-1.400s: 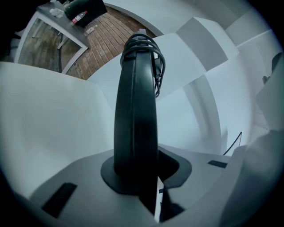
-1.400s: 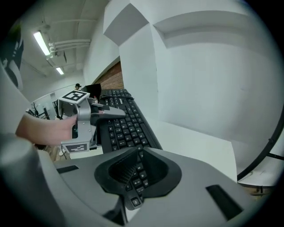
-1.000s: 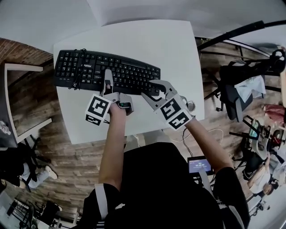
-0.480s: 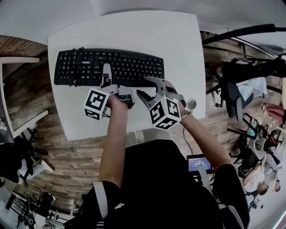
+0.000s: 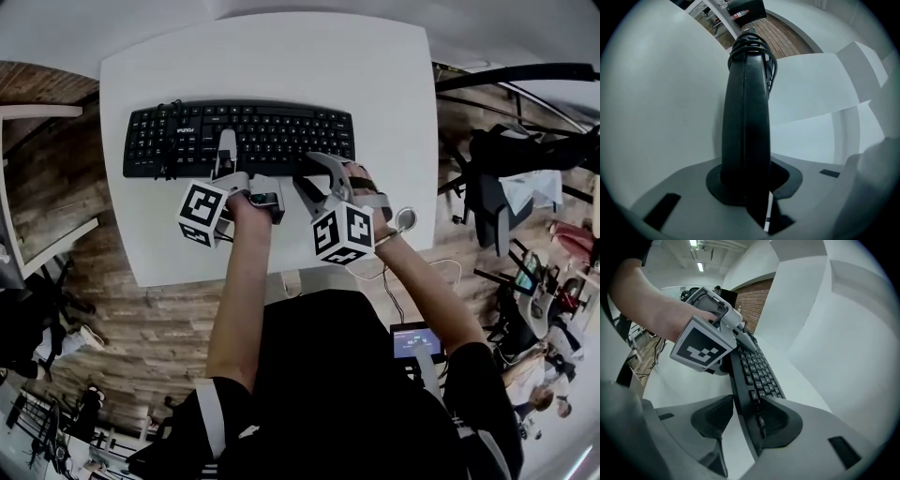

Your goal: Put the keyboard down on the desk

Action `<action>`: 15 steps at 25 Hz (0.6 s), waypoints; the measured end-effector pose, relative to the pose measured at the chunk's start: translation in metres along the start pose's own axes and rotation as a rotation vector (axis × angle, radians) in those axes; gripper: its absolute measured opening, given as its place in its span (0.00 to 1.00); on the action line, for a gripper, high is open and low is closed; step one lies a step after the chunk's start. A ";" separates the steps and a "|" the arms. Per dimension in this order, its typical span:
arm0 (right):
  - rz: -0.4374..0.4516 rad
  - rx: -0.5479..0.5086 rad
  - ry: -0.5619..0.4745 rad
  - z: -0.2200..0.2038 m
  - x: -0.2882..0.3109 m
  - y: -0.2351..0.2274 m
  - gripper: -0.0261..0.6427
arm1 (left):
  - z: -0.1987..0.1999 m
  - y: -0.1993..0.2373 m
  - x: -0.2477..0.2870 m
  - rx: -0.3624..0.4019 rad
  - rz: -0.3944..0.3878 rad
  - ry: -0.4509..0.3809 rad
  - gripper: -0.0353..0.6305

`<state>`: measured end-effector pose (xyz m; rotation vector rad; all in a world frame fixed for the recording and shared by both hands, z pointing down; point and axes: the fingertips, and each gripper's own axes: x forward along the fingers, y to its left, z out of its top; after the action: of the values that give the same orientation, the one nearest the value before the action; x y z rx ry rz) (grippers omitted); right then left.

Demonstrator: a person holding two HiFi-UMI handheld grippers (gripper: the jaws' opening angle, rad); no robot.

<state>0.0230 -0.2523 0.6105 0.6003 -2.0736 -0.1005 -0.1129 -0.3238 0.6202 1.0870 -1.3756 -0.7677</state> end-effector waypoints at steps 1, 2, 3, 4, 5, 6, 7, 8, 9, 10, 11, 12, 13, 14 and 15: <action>0.002 -0.002 0.003 -0.001 0.001 0.000 0.36 | 0.000 0.001 0.000 -0.004 -0.001 -0.002 0.18; 0.006 -0.004 0.008 -0.001 0.002 0.000 0.36 | 0.000 0.002 0.000 -0.006 -0.002 -0.001 0.18; 0.010 -0.004 0.014 -0.002 0.002 -0.001 0.36 | -0.001 0.003 0.001 -0.007 -0.001 0.003 0.18; 0.014 -0.004 0.020 -0.003 0.003 -0.001 0.36 | -0.001 0.004 0.003 -0.009 0.001 0.009 0.18; 0.016 -0.005 0.024 -0.003 0.004 -0.002 0.36 | -0.002 0.005 0.004 -0.013 0.005 0.016 0.18; 0.016 -0.005 0.027 -0.004 0.004 -0.002 0.36 | -0.003 0.007 0.005 -0.018 0.009 0.021 0.18; 0.014 -0.005 0.029 -0.004 0.005 -0.002 0.36 | -0.003 0.009 0.006 -0.024 0.013 0.025 0.18; 0.012 -0.006 0.031 -0.004 0.005 -0.002 0.35 | -0.003 0.010 0.006 -0.031 0.016 0.027 0.18; 0.009 -0.010 0.033 -0.005 0.005 -0.002 0.36 | -0.004 0.012 0.007 -0.039 0.017 0.029 0.18; 0.007 -0.015 0.036 -0.006 0.006 -0.002 0.35 | -0.005 0.014 0.007 -0.047 0.018 0.031 0.18; 0.006 -0.020 0.039 -0.007 0.006 -0.002 0.35 | -0.005 0.016 0.008 -0.054 0.018 0.033 0.18; 0.007 -0.025 0.043 -0.007 0.006 -0.002 0.35 | -0.006 0.017 0.008 -0.062 0.018 0.036 0.18; 0.009 -0.030 0.047 -0.008 0.006 -0.001 0.35 | -0.007 0.019 0.008 -0.069 0.017 0.038 0.18; 0.011 -0.033 0.051 -0.008 0.007 -0.001 0.35 | -0.007 0.020 0.009 -0.076 0.017 0.041 0.18; 0.013 -0.037 0.056 -0.008 0.007 -0.001 0.35 | -0.007 0.021 0.009 -0.080 0.015 0.043 0.18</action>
<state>0.0270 -0.2552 0.6201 0.5612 -2.0171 -0.1130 -0.1084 -0.3238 0.6436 1.0235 -1.3047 -0.7776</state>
